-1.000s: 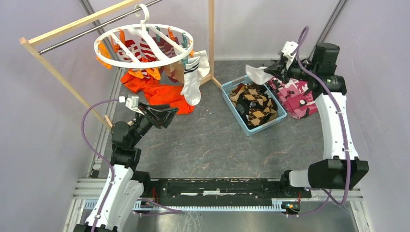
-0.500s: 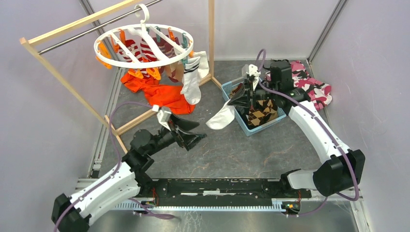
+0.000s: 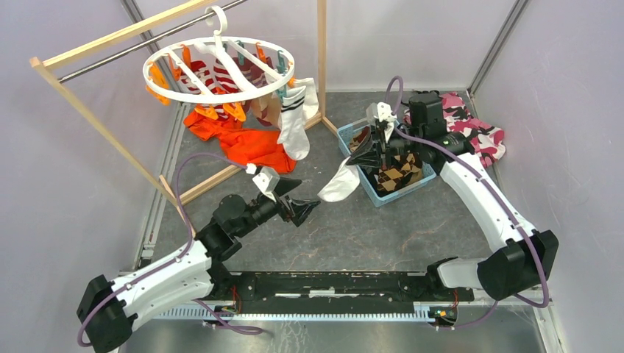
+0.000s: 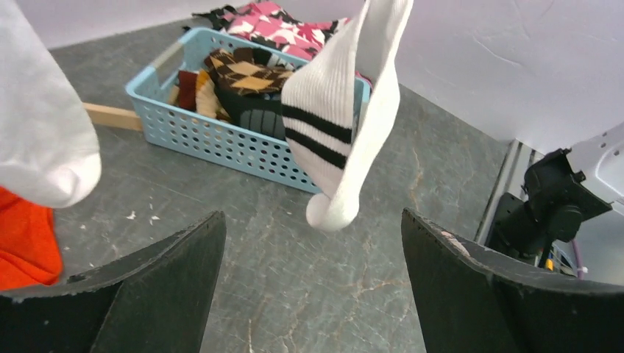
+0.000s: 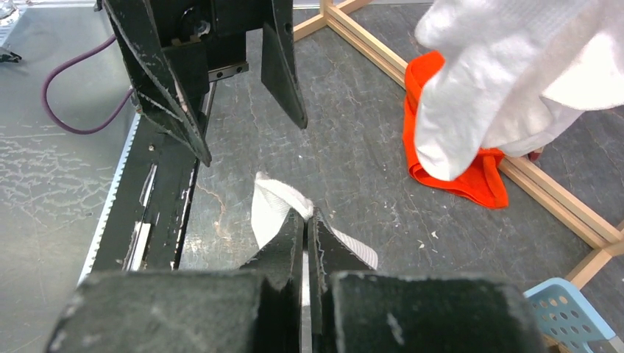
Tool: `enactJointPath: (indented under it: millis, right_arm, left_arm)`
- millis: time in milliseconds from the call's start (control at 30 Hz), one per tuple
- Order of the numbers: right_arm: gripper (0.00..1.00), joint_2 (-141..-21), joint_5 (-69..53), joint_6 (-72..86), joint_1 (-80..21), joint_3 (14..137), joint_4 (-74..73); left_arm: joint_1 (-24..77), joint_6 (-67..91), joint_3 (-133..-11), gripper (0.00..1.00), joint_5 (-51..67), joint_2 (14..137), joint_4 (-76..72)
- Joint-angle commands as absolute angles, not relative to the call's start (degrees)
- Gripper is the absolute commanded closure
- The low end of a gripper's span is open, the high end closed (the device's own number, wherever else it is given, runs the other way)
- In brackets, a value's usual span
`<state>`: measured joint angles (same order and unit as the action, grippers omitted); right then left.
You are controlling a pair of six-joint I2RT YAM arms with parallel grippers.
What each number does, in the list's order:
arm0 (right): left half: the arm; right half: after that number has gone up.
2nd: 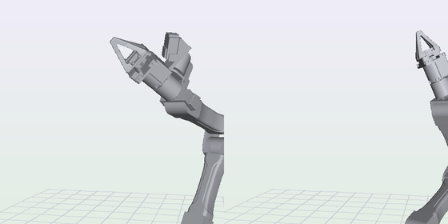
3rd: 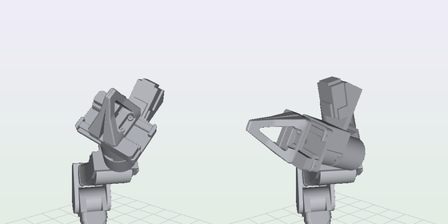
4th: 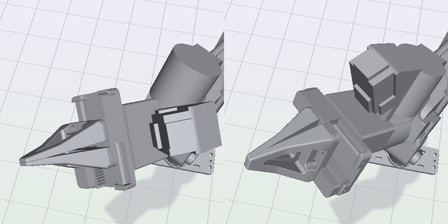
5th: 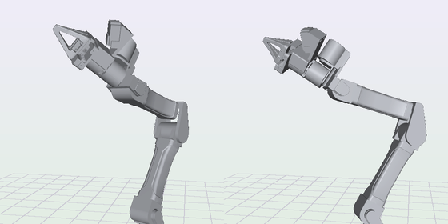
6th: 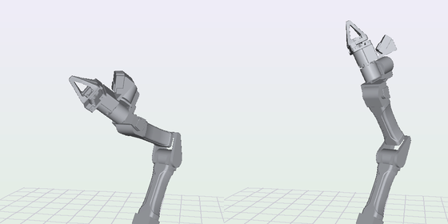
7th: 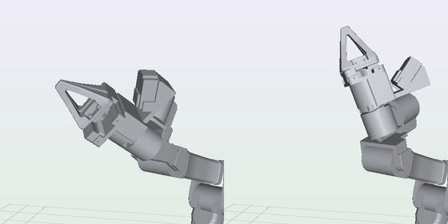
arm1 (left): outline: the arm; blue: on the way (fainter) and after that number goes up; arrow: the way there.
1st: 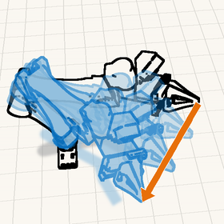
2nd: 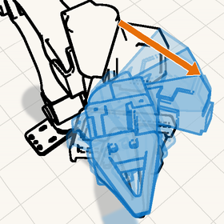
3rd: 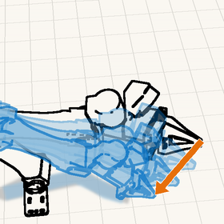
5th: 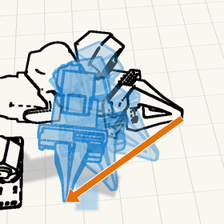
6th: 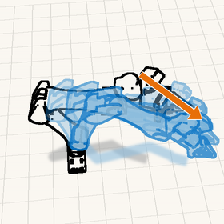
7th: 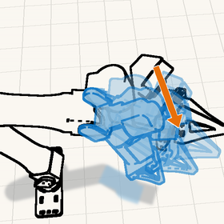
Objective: Clip the socks to the hanger
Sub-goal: Pick up the sock from the bin, then adjust the sock.
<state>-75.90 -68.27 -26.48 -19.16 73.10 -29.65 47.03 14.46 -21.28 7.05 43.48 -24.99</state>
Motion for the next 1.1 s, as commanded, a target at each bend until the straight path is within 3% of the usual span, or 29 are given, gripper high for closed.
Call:
enactJointPath:
  millis: [0, 100, 233, 400, 567, 800, 1067]
  right_arm:
    - [1.0, -75.1, -71.3, -29.8, -20.0, 75.7, -31.2]
    - [0.99, -76.2, -74.3, -41.0, -20.0, 79.5, -40.8]
    - [1.0, -77.6, -70.5, -86.3, -20.9, 84.2, -71.1]
    - [1.0, -72.9, -65.4, -108.1, -21.2, 74.6, -72.0]
    - [1.0, -73.3, -65.7, -110.1, -24.1, 73.9, -72.0]
    - [1.0, -73.2, -67.2, -111.4, -28.6, 73.2, -72.0]
    - [1.0, -73.8, -69.2, -111.1, -30.2, 73.2, -72.0]
  left_arm:
    - [47.3, 7.9, -21.7, 0.06, 3.9, 41.8, -25.9]
    - [47.3, 8.8, -20.1, 0.05, 5.3, 40.2, -26.5]
    - [47.3, 9.7, -16.6, 0.05, 5.1, 33.6, -26.6]
    - [47.3, 5.8, -16.8, 0.05, 5.0, 25.3, -16.9]
    - [47.3, 3.8, -17.1, 0.06, 7.5, 26.9, -15.2]
    - [48.2, 1.4, -17.8, 0.08, 9.9, 44.2, -25.4]
    - [51.1, -4.3, -19.8, 0.06, 7.0, 55.2, -37.0]
